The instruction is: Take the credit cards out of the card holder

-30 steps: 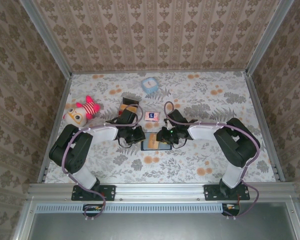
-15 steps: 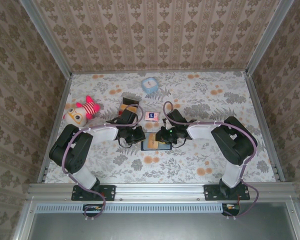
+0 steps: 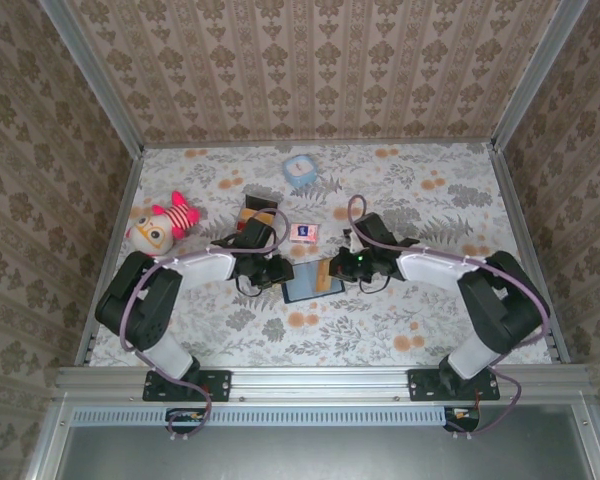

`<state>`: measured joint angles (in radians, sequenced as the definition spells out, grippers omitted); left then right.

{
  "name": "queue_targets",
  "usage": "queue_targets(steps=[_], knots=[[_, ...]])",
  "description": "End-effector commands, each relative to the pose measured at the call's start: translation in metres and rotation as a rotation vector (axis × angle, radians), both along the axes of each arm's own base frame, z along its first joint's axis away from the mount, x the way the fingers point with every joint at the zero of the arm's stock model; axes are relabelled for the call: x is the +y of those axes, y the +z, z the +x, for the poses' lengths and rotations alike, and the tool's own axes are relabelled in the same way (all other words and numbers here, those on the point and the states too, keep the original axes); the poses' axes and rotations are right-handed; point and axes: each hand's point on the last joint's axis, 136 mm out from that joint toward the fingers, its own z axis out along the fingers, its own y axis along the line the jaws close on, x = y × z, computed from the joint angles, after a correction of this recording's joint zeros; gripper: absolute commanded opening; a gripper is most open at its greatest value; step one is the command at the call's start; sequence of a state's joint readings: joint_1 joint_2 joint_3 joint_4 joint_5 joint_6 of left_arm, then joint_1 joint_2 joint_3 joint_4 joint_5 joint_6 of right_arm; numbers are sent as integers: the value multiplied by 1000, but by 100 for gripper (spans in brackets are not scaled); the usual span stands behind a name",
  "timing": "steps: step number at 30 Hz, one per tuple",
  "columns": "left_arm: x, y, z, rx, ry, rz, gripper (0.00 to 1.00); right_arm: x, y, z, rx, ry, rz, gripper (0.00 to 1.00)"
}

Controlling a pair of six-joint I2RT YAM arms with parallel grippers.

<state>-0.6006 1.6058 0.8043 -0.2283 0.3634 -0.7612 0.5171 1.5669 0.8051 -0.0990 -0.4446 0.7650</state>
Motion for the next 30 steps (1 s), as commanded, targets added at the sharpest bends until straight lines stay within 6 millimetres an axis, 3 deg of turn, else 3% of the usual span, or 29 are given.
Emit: queue_targets(steps=[1,8,14,18,23,30], knots=[[-4,38,3,-70,-65,-19,40,-11,22,-2,-65,11,35,0],[-11,100,3,-172,-72,-156,63,1,94,6,-251,35,311,0],[-25,150,0,-254,-94,-335,77,16,135,8,-311,77,486,0],[-26,168,-6,-291,-110,-405,84,25,162,14,-335,85,605,0],[-30,189,-11,-299,-126,-534,79,34,173,16,-330,107,636,0],[-33,202,-7,-307,-134,-607,52,44,179,22,-314,118,732,0]])
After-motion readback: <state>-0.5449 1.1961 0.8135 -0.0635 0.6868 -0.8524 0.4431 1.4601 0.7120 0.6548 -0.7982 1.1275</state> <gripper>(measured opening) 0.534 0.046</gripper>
